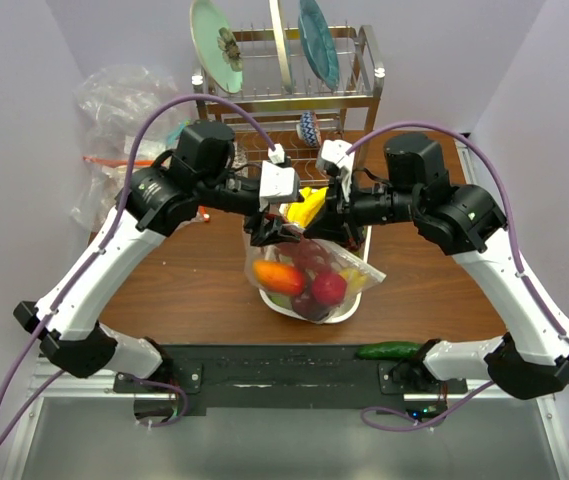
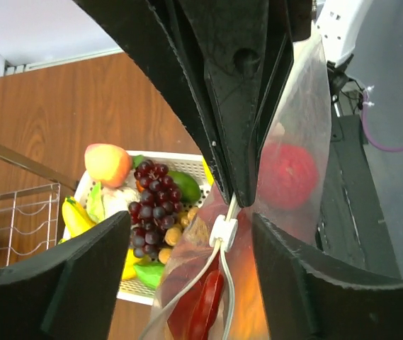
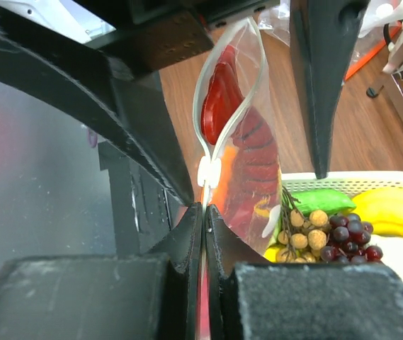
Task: Place the food in the zip-top bag and seal the zipper
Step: Zip the zipper food storage bag at the center of the board.
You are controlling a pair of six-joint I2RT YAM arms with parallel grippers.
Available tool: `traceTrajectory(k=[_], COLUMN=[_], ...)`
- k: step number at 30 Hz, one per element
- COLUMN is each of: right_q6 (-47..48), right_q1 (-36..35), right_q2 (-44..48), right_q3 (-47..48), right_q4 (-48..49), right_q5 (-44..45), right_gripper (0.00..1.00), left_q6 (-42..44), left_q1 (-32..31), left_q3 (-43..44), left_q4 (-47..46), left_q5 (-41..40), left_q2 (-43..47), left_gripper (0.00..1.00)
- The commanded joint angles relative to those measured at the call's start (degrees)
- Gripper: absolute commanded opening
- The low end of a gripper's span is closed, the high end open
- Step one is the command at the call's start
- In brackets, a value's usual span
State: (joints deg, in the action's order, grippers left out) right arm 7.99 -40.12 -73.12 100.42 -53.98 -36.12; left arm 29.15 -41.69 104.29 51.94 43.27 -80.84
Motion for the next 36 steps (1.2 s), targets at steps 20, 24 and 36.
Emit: traceTrajectory(k=[20, 24, 36], right_q6=[0.6, 0.5, -1.1], right_q1=[-0.2, -0.1, -0.1], right_q2=[0.9, 0.6, 5.3], right_q3=[-0.9, -0.8, -8.7], right_q4=[2.6, 2.8, 4.8], right_q5=[2.9, 3.2, 18.4], right_gripper=[0.00, 0.00, 0.00], left_q6=[-1.3, -1.5, -6.1], left_q1=[-0.1, -0.1, 0.0], left_q3=[2.2, 2.3, -1.2], left_q4=[1.1, 1.1, -2.9], left_q5=[5.1, 4.9, -7.3], left_q2=[1.2, 1.2, 6.5], left_gripper=[0.27, 0.19, 0.00])
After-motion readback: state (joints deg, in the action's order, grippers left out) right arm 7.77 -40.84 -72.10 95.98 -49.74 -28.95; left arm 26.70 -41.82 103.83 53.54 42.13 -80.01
